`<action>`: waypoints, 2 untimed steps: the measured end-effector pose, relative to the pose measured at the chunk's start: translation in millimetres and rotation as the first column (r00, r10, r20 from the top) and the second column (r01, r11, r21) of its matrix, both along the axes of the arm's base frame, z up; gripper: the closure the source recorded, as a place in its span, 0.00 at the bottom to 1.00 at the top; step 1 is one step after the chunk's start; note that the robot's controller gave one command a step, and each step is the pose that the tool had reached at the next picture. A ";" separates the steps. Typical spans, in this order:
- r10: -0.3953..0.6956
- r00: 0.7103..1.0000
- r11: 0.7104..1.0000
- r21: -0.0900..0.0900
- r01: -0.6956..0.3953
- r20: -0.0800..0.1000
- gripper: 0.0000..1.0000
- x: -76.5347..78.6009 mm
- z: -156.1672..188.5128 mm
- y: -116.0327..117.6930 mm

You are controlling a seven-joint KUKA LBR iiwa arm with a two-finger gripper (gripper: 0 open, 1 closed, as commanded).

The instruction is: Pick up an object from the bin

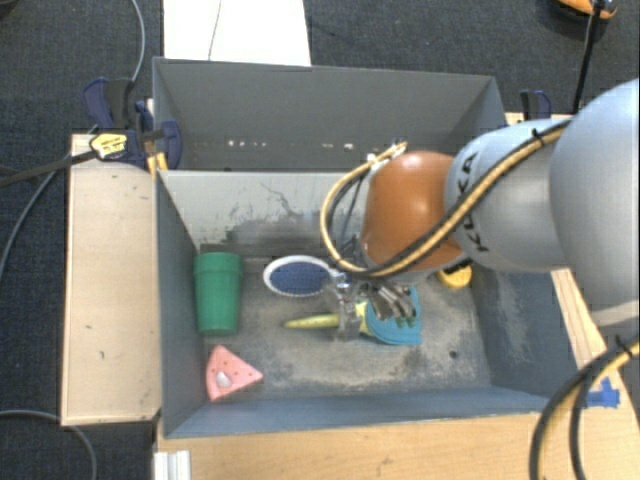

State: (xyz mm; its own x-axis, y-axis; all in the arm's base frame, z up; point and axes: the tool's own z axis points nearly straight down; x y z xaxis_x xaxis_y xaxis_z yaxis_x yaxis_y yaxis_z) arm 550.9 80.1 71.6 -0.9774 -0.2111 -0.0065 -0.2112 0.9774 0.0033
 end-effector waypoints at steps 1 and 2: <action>-0.010 1.000 1.000 -0.001 0.010 -0.009 1.00 5.4 31.6 -0.1; 0.001 1.000 1.000 0.000 -0.001 -0.001 1.00 -0.8 81.8 -1.4</action>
Offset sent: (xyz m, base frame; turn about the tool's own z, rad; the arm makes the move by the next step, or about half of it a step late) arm -0.0068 -0.0025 0.1004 -0.0154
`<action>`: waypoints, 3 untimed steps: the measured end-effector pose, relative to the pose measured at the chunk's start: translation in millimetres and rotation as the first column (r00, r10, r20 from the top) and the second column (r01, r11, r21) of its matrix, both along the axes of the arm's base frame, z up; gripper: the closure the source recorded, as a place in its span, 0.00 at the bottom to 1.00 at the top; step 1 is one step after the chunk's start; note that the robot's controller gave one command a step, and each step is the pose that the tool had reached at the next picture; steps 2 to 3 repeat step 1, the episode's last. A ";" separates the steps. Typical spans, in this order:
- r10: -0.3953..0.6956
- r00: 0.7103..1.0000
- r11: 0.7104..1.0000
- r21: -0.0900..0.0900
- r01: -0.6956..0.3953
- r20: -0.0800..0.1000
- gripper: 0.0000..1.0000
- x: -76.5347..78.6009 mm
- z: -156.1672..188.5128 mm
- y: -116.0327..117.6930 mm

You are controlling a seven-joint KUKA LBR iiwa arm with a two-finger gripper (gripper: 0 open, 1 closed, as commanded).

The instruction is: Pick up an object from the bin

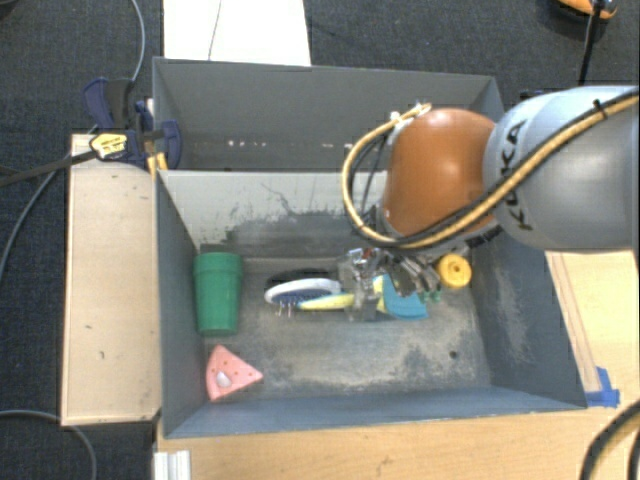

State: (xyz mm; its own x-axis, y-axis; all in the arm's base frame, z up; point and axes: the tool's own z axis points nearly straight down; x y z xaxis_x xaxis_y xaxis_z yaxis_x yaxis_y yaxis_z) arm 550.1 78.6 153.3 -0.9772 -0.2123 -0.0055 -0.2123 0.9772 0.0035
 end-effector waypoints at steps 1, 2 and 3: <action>0.022 1.000 1.000 -0.001 -0.022 -0.006 1.00 -3.3 50.2 0.1; 0.022 1.000 1.000 -0.001 -0.022 -0.006 1.00 -3.3 50.2 0.1; 0.022 1.000 1.000 -0.001 -0.022 -0.006 1.00 -3.3 50.2 0.1</action>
Offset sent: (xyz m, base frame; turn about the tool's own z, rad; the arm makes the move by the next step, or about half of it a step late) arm 0.0079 0.0086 0.1129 -0.0136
